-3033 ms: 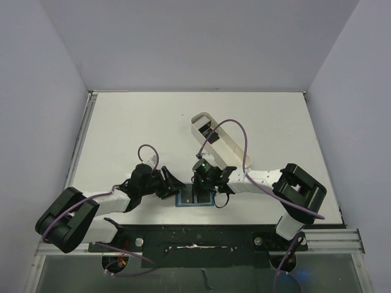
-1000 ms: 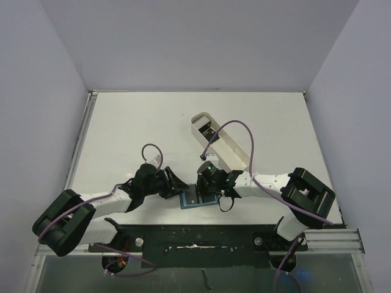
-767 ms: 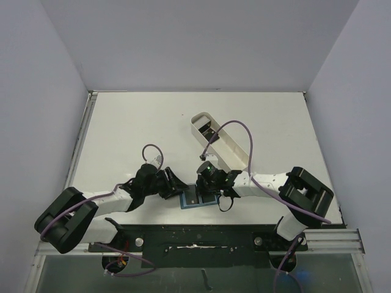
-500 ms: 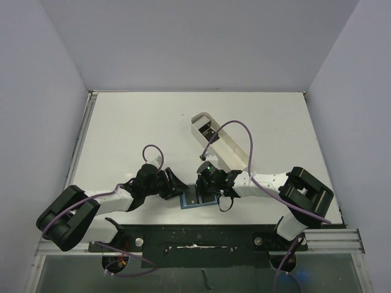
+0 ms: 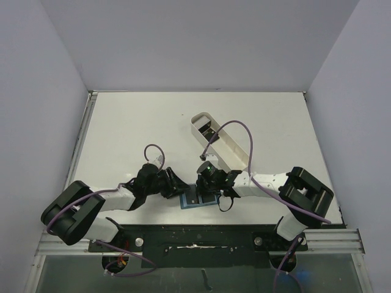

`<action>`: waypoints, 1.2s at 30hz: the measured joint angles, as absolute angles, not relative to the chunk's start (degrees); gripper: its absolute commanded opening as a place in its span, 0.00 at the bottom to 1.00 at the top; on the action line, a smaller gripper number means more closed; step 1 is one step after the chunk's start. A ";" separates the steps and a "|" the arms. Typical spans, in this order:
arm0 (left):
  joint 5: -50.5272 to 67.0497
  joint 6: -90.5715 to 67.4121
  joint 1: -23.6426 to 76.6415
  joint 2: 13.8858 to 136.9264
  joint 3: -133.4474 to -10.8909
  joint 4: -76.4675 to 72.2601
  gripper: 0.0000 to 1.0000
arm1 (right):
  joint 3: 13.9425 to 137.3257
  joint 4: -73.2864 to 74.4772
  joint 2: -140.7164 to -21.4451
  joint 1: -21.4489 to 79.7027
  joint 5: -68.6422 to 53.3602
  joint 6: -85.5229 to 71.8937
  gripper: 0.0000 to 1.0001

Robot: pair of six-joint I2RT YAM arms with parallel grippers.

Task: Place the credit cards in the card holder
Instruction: Turn over the card slot in the card holder.

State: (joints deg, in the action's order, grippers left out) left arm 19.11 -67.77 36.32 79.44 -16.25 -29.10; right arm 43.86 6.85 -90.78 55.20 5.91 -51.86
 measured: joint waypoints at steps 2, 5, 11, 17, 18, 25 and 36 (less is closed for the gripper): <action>19.42 -68.01 36.34 79.53 -16.25 -29.54 0.34 | 43.86 6.85 -90.78 55.20 5.91 -51.88 0.08; 19.75 -68.42 36.40 79.50 -16.25 -29.95 0.27 | 43.86 6.85 -90.76 55.20 5.93 -51.86 0.13; 19.73 -68.60 36.40 79.29 -16.27 -29.74 0.13 | 43.86 6.81 -90.37 55.22 6.04 -51.83 0.20; 19.44 -68.29 36.42 79.29 -16.78 -28.03 0.00 | 43.72 7.05 -89.38 55.22 6.52 -51.86 0.23; 19.42 -68.25 36.45 79.29 -16.86 -28.01 0.00 | 43.68 7.38 -88.90 55.22 6.70 -51.88 0.24; 19.03 -65.95 36.36 79.18 -19.64 -22.46 0.00 | 43.46 10.37 -83.40 55.22 8.56 -51.79 0.31; 18.44 -54.72 32.64 77.38 -29.93 -1.91 0.00 | 41.47 13.72 -74.59 55.22 12.08 -51.00 0.33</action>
State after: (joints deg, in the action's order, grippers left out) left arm 18.44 -54.72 32.64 77.38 -29.93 -1.91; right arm 41.47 13.72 -74.59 55.22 12.08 -51.00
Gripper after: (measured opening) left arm 0.006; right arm 0.328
